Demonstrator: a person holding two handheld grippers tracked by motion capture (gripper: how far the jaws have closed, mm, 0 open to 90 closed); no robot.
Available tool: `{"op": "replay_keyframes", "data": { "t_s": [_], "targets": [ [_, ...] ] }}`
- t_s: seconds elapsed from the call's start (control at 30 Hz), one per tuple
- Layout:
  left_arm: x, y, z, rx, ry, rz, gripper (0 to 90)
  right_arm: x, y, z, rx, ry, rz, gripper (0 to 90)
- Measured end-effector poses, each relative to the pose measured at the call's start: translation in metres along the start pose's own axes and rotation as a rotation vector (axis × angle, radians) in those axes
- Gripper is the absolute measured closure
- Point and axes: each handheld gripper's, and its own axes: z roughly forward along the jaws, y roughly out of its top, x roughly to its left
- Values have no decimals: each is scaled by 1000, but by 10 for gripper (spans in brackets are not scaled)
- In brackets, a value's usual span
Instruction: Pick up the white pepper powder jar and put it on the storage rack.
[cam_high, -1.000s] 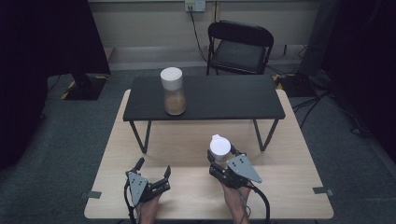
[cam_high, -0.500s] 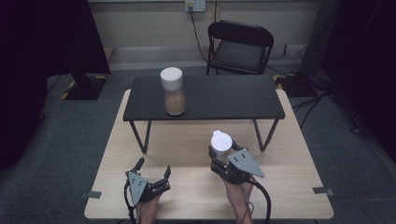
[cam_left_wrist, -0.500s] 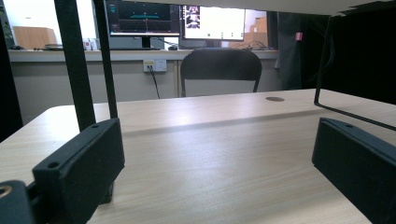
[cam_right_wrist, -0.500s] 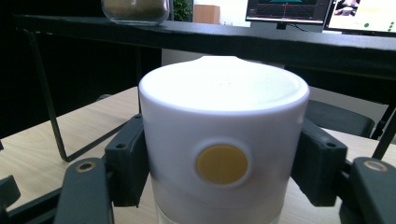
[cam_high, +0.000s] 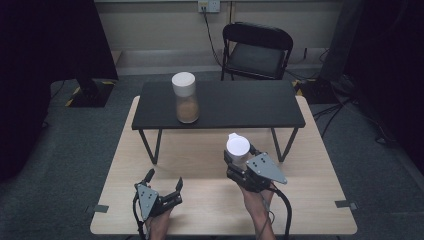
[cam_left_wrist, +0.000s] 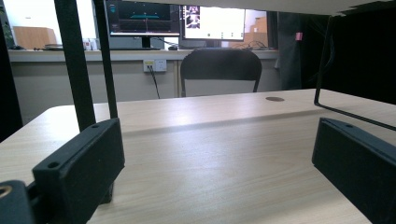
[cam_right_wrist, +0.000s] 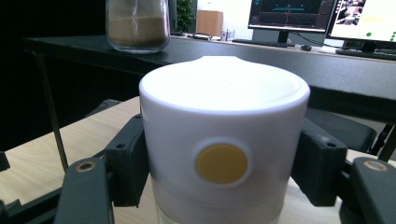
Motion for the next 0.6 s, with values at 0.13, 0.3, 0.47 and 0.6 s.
{"op": "replay_keyframes", "data": {
  "t_s": [0.13,0.3,0.47,0.6],
  "targets": [
    [0,0,0,0,0,0,19,-2,5,1,-3,3,0,301],
    [0,0,0,0,0,1,19,-4,15,1,-8,7,-6,300],
    [0,0,0,0,0,1,19,-7,23,2,-18,11,-18,301],
    [0,0,0,0,0,0,19,-8,30,3,-25,13,-23,301]
  ]
}}
